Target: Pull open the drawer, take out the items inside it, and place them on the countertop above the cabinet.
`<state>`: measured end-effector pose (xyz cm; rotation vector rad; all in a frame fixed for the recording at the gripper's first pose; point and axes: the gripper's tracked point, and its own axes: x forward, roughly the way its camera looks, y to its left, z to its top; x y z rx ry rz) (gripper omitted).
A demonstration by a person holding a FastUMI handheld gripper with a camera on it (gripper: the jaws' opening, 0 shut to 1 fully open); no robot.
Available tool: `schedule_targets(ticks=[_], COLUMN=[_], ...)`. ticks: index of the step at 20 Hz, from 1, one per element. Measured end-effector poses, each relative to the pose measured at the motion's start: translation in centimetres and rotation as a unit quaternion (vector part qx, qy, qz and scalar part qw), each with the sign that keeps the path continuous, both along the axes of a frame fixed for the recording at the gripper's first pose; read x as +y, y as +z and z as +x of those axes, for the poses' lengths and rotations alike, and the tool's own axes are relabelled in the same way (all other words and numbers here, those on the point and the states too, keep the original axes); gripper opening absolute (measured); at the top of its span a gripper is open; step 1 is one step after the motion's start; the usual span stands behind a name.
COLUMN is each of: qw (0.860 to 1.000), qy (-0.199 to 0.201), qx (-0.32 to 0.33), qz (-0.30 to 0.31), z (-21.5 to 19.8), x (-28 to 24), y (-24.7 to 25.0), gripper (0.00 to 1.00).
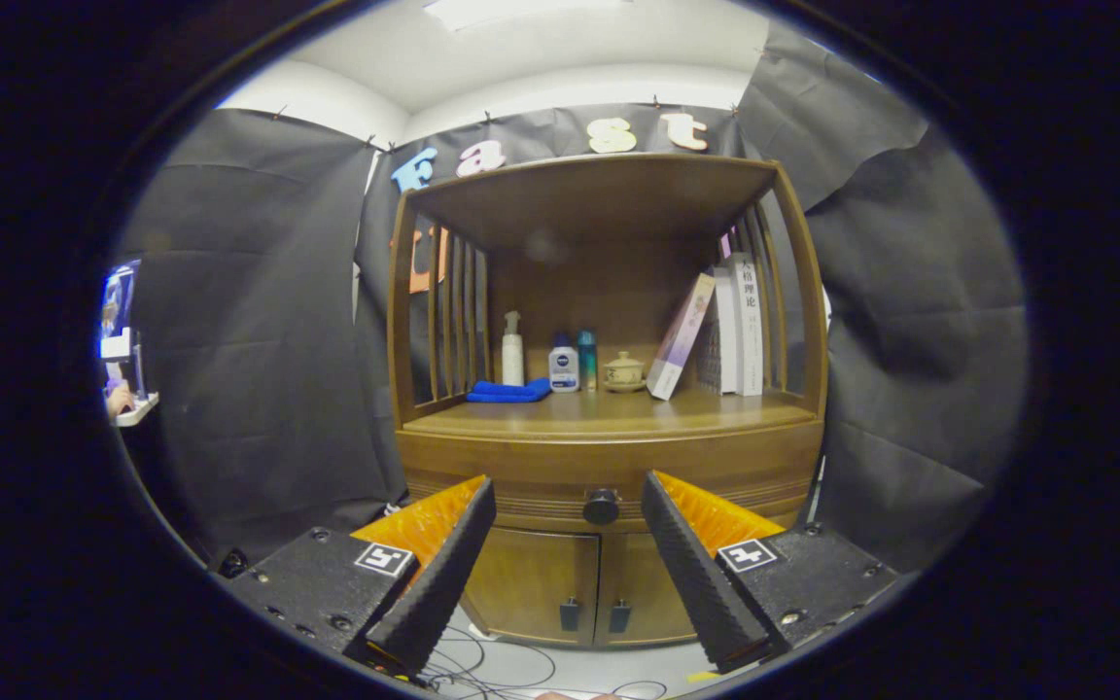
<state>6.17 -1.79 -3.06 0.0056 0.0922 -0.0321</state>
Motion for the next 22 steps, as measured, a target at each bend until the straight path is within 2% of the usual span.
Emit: schedule_targets(ticks=[5,12,16,18,22], qw=[1.0,0.998,0.995,0.996,0.996], qy=[0.004,-0.033,-0.052,-0.048,-0.053], qx=[0.015,0.055,0.079,0.078,0.069], qz=[0.001,-0.026,-0.029,-0.02,-0.007], z=[4.7,11.7,15.0,15.7,16.5], x=[-0.6,-3.7,-5.7,-5.6,-5.2], y=[-2.2,-7.8,-10.7,-11.0,-11.2], gripper=[0.99,0.98,0.87,0.81,0.64])
